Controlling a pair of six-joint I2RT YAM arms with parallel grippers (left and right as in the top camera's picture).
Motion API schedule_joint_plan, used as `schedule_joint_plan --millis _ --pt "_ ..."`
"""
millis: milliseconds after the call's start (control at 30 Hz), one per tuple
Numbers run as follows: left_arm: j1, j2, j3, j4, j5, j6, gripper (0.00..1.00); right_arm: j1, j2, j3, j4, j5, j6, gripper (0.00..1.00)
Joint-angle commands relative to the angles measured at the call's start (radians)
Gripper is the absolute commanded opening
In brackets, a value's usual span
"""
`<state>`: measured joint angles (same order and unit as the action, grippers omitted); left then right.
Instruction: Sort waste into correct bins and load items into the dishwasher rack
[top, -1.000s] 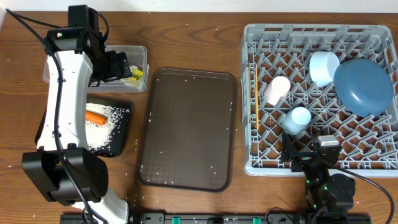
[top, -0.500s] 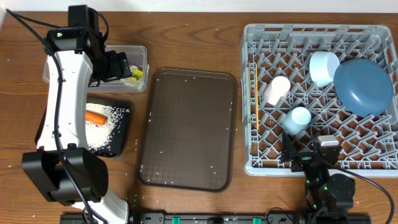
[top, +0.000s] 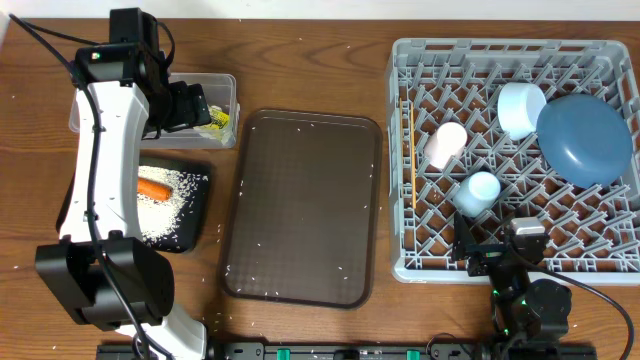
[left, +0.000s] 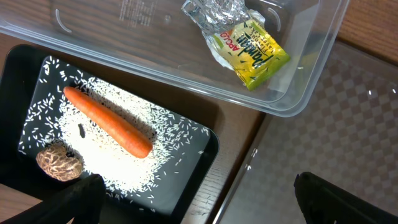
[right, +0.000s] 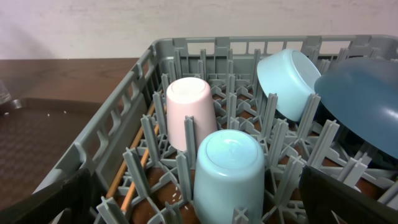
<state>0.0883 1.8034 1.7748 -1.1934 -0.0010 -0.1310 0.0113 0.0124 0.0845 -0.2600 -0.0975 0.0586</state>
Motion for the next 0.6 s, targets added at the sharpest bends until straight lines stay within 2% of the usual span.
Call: schedule_joint_plan --millis 0,300,367,567 --pt "0.000 -0.050 -0.005 -0.003 -0.015 -0.005 0.98 -0.008 -0.008 -0.005 0.003 -0.005 -0.015 0.99" --pt "-0.001 -0.204 -0.021 0.016 -0.009 -0.006 0.98 -0.008 -0.008 -0.005 0.003 -0.005 -0.015 0.99" --pt "-0.007 -0.256 -0.066 0.086 -0.007 -0.006 0.98 -0.008 -0.008 -0.005 0.003 -0.005 -0.015 0.99" --pt "-0.047 -0.467 -0.352 0.479 0.047 -0.005 0.98 -0.008 -0.008 -0.005 0.003 -0.005 -0.015 0.99"
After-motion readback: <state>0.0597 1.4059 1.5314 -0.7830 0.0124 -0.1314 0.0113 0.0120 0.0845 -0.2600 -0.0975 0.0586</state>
